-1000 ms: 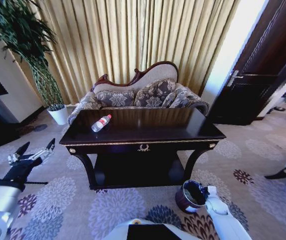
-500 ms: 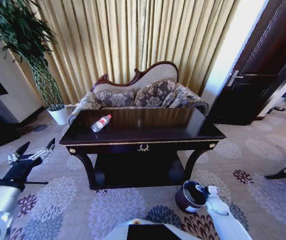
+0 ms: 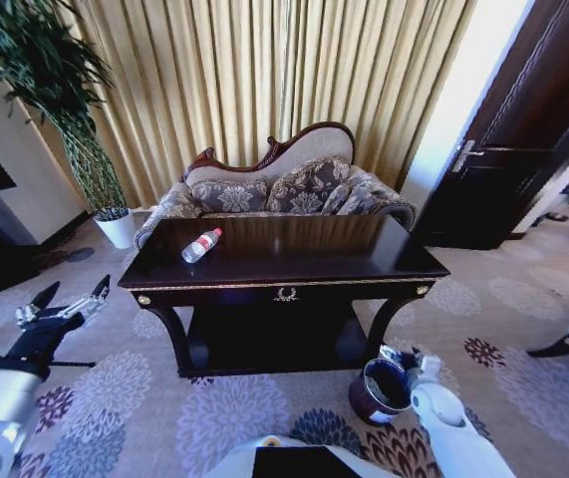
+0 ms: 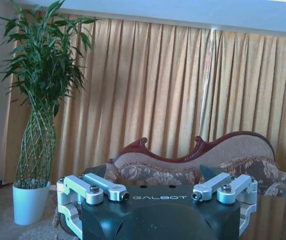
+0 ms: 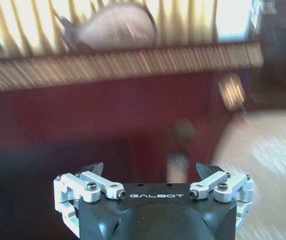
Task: Move to the front of the table and place the trash on the table into the trash bin.
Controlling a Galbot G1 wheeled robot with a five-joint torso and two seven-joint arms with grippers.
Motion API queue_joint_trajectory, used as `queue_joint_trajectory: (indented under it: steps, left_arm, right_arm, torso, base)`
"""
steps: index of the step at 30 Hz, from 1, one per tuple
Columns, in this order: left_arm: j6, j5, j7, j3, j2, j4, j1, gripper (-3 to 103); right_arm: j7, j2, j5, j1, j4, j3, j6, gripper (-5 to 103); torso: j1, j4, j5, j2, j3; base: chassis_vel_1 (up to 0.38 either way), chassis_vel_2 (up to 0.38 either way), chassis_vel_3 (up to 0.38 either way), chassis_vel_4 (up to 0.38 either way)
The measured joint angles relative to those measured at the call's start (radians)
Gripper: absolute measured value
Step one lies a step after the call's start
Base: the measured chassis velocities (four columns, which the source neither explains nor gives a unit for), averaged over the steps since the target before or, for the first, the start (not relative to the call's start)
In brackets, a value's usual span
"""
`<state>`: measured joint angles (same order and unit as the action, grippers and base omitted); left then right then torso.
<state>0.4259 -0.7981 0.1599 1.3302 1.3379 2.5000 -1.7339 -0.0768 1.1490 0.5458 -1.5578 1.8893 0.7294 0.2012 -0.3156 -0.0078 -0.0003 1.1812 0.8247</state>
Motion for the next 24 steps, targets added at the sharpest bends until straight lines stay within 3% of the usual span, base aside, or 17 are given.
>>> queue_joint_trajectory:
  steps: [4,10,24]
  left_arm:
    - [0.000,0.000,0.001,0.002,0.004,0.000,-0.001,100]
    - [-0.006,0.000,0.010,0.001,0.014,0.000,-0.001,100]
    - [-0.016,0.000,0.018,0.004,0.012,0.000,-0.004,100]
  right_arm:
    - [0.008,0.008,-0.014,-0.042,0.228,0.036,-0.010,100]
    - [0.016,0.023,-0.088,-0.060,0.377,0.043,-0.007,100]
    - [0.035,0.027,-0.111,-0.059,0.445,0.033,-0.003,100]
  torso:
    - [0.000,0.0006,0.0000,0.000,0.000]
    - [0.000,0.0004,0.0002,0.000,0.000]
    - [0.000,0.0003,0.0003,0.000,0.000]
  base:
    - [0.000,0.000,0.000,0.000]
    - [0.000,0.000,0.000,0.000]
    - [-0.012,0.013,0.014,-0.016]
